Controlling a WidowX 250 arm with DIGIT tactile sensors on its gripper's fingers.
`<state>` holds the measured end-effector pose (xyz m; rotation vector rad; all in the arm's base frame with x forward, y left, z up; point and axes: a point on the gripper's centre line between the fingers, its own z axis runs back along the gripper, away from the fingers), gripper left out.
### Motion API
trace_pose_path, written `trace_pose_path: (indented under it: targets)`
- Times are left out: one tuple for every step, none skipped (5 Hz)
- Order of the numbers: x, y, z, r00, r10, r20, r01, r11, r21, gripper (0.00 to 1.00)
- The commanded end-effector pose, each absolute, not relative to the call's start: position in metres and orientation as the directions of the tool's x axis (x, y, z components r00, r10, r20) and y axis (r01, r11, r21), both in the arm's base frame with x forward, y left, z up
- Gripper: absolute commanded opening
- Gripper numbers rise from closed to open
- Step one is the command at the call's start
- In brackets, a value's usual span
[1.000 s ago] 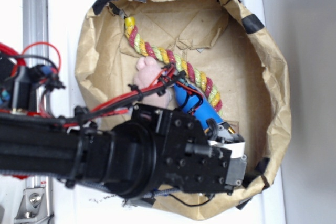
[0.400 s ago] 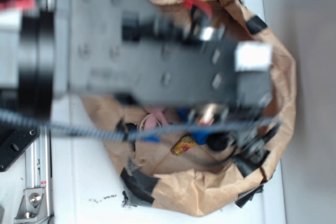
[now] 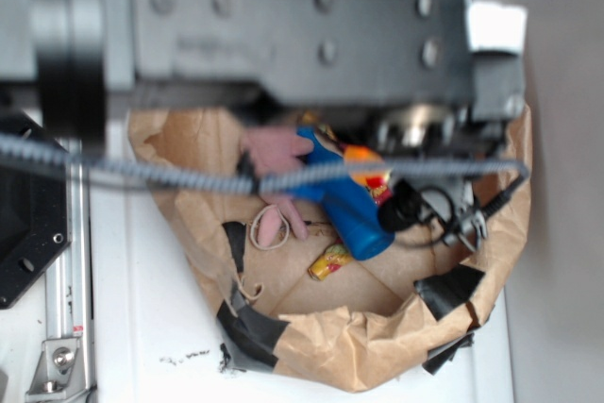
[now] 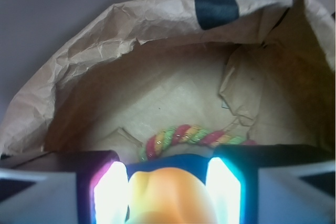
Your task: Grab the yellow duck.
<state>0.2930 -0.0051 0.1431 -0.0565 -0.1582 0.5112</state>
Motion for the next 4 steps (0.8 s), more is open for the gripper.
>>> trace_pose_path:
  targets:
    - [0.273,0.01,0.189,0.996,0.011,0.084,-0.016,0.998,0.062,0.0]
    - [0.275,-0.004,0.184,0.985,-0.139,0.099,0.134,0.989,0.058,0.0]
    - [0.279,-0.005,0.186,0.975,-0.154,0.163,0.148,0.988,0.049,0.0]
    - [0.278,0.004,0.185,0.979,-0.126,0.162,0.121,0.992,0.044,0.0]
